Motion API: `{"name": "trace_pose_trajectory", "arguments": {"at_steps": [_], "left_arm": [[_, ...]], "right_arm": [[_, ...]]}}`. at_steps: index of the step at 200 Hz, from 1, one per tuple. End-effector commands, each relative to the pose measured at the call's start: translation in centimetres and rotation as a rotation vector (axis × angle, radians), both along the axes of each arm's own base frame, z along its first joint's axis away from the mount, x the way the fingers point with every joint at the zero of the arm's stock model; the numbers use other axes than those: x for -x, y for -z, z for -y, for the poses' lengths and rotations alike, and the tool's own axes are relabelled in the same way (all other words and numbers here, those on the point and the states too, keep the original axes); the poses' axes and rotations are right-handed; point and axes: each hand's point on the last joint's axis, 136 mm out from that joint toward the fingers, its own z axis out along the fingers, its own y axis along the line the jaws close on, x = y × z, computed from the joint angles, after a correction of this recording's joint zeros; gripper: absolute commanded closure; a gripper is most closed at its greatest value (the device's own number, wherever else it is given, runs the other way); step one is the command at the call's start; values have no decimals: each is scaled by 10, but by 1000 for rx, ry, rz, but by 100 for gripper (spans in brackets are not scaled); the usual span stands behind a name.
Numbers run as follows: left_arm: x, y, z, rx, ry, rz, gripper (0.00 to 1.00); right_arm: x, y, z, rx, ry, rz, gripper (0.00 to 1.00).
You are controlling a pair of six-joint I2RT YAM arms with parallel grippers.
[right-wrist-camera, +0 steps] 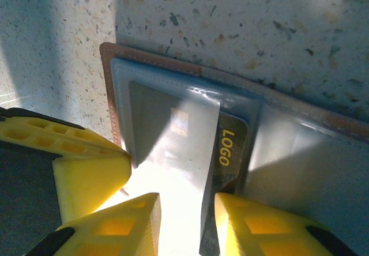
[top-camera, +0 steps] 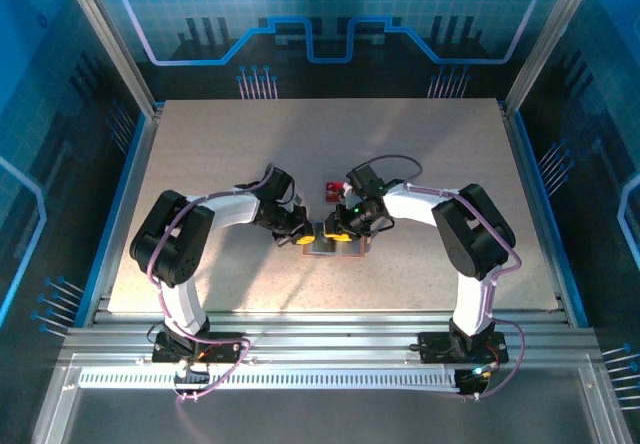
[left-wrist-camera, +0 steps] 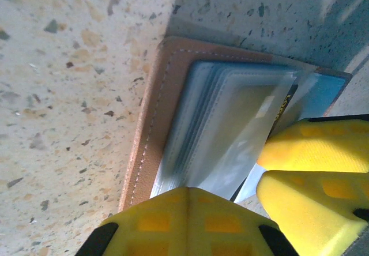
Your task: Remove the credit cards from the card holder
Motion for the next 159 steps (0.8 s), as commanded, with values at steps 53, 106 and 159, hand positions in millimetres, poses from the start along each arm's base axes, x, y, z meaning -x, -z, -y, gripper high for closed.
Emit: {"name": "trace_pose_trajectory", "arguments": {"at_steps": [53, 106, 159], "left_arm": [[0, 6, -5, -32, 5, -18, 99], [-12, -15, 2, -7, 7, 17, 99], [-13, -10, 1, -33, 15, 10, 100]], "right_arm": [[0, -9, 5, 34, -13, 18, 68], [-3, -28, 1, -35, 4, 49, 68], [-3, -22, 11, -57, 36, 30, 69]]}}
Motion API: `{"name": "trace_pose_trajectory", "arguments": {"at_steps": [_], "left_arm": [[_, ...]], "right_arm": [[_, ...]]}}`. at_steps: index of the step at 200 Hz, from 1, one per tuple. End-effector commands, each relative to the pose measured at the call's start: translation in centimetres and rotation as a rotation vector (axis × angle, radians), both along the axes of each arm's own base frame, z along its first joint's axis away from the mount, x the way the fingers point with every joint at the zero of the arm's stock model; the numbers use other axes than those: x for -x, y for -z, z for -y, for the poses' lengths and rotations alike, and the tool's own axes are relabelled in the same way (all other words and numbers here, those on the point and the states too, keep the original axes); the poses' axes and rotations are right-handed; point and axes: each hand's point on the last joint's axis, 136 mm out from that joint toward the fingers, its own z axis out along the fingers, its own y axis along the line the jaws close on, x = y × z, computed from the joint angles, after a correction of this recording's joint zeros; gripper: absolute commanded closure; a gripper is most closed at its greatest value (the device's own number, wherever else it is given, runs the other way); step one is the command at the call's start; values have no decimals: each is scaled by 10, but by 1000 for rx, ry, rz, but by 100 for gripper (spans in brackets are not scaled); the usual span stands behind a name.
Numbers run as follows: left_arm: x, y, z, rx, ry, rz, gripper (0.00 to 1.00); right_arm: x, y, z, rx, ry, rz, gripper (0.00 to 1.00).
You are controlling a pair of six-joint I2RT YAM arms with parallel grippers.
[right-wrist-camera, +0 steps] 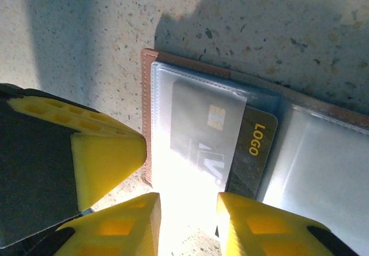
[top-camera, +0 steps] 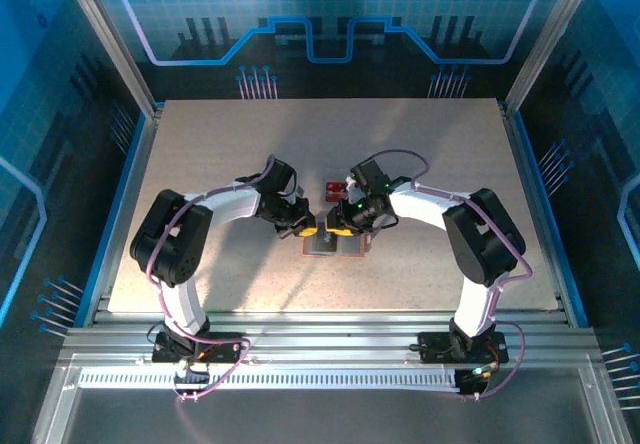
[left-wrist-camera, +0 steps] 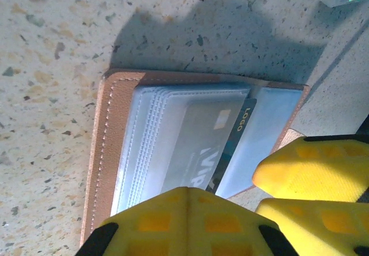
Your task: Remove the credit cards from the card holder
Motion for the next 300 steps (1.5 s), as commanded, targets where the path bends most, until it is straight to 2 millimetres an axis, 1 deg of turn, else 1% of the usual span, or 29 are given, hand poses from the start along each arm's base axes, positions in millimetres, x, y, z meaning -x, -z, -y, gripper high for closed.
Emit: {"name": "trace_pose_trajectory", "arguments": {"at_steps": [1, 29, 75, 134, 183, 235, 300], "left_arm": [[3, 8, -5, -40, 17, -26, 100], [5, 15, -7, -52, 20, -41, 100], [11, 26, -8, -70, 24, -66, 100], [15, 30, -8, -87, 32, -82, 100], [18, 30, -6, -95, 45, -84, 100], [22, 30, -3, -103, 54, -82, 100], [25, 33, -9, -131, 49, -86, 100]], "right_arm": [[4, 0, 7, -20, 20, -22, 69], [6, 6, 11, -20, 26, -38, 69], [9, 17, 13, -18, 21, -60, 71], [12, 27, 13, -20, 25, -78, 73], [14, 34, 14, -21, 27, -86, 74], [15, 34, 12, -55, 41, -88, 78], [16, 32, 16, -56, 44, -78, 84]]}}
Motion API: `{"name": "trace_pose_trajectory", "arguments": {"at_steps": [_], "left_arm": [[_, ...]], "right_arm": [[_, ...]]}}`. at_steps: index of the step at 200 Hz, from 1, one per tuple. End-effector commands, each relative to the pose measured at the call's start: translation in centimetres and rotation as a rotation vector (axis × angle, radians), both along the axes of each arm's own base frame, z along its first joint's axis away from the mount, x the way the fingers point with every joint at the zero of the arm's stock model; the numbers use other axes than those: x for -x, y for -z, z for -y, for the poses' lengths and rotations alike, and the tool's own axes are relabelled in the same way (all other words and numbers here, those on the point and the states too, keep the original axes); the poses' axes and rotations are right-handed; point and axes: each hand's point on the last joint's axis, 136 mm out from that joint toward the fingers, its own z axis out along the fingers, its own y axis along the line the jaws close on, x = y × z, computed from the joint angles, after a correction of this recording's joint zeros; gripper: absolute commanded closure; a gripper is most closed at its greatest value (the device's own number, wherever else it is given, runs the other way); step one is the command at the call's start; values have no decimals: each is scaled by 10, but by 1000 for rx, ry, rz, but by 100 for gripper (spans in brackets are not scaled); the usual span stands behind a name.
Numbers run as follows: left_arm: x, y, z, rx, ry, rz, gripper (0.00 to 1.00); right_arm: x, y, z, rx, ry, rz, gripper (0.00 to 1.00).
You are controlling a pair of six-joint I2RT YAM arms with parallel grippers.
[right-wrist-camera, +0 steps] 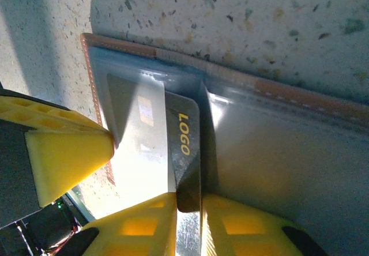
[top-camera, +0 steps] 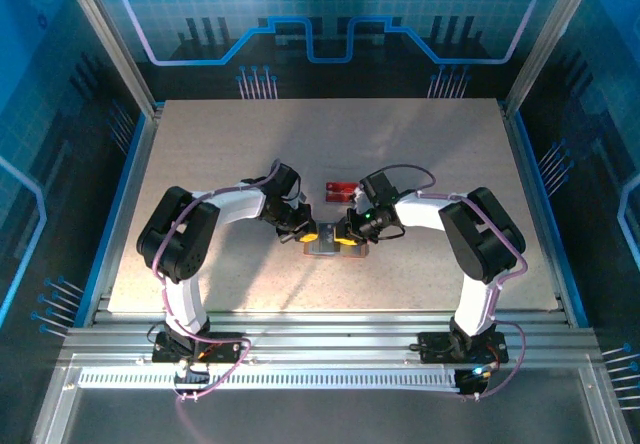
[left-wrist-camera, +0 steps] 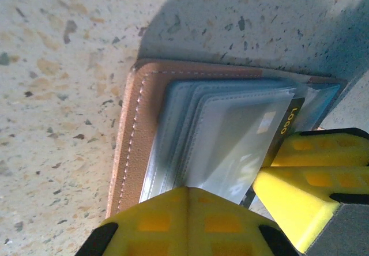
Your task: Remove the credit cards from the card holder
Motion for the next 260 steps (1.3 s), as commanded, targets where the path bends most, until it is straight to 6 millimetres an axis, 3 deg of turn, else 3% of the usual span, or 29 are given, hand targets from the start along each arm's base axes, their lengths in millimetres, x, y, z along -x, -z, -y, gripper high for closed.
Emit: {"name": "trace_pose_trajectory", "arguments": {"at_steps": [1, 76, 260], "left_arm": [[15, 16, -12, -90, 14, -48, 100], [18, 21, -18, -117, 20, -57, 100], [23, 15, -30, -133, -20, -38, 100]], "right_arm": [[3, 2, 4, -8, 8, -14, 84], [5, -1, 11, -7, 15, -6, 89], [17, -17, 40, 4, 17, 11, 90]]}}
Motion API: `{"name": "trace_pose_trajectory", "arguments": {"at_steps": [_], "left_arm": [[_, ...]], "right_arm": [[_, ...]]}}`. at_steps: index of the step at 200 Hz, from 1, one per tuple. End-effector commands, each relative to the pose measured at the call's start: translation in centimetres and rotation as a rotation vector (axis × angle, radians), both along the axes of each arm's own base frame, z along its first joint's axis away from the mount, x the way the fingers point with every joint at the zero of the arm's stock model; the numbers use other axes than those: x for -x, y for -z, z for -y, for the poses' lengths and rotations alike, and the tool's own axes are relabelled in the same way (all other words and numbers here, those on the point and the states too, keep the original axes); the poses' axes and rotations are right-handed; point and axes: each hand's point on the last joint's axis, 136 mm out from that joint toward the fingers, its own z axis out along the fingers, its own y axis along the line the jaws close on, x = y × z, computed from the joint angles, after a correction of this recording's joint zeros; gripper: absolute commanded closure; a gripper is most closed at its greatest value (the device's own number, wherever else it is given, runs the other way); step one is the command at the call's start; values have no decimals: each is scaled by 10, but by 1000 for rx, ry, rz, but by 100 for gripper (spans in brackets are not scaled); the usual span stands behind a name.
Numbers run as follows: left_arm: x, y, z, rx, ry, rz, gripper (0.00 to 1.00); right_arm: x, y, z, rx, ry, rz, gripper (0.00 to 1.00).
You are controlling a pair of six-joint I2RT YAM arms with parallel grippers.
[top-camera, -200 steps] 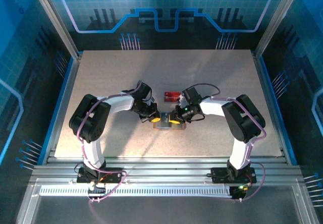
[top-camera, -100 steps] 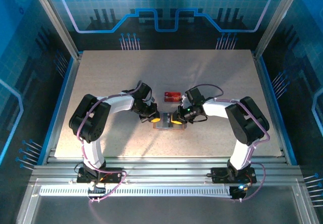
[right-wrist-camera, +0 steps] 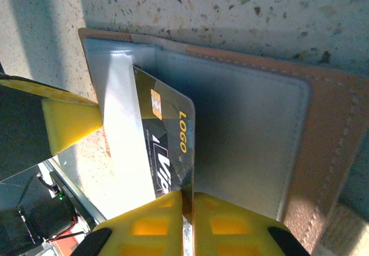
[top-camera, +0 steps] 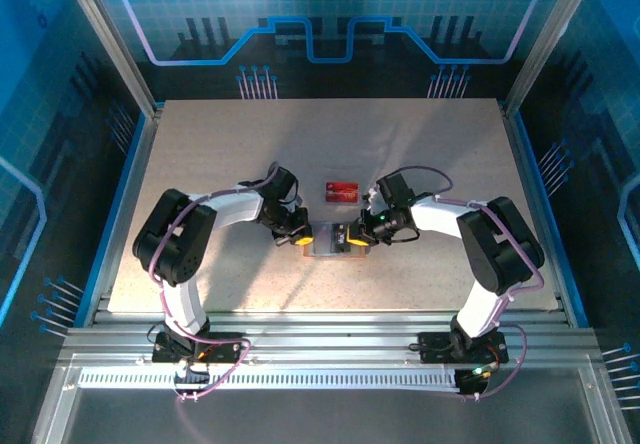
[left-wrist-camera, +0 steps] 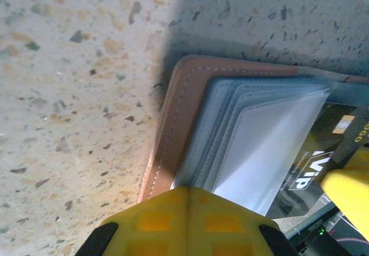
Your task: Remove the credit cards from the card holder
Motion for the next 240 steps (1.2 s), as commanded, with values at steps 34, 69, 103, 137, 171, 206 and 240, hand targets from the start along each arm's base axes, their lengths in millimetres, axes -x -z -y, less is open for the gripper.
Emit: {"name": "trace_pose_trajectory", "arguments": {"at_steps": [34, 69, 103, 137, 171, 206, 240], "left_arm": [[11, 2, -15, -66, -29, -22, 100], [1, -8, -10, -47, -27, 10, 98], [-9, -21, -5, -26, -22, 46, 96], [-14, -28, -2, -13, -17, 66, 95], [-17, -31, -5, -12, -28, 82, 94], [-21, -40, -11, -2, -44, 130, 91], [-24, -46, -20, -2, -61, 157, 90]], "right_arm": [[9, -10, 10, 14, -17, -6, 90], [1, -25, 8, 16, -24, 22, 91], [-2, -38, 8, 22, -26, 45, 92], [-6, -45, 10, 51, -38, 59, 92], [-12, -55, 11, 83, -64, 84, 94], [-17, -61, 19, 159, -126, 118, 97], [-23, -70, 24, 240, -273, 205, 98]]}}
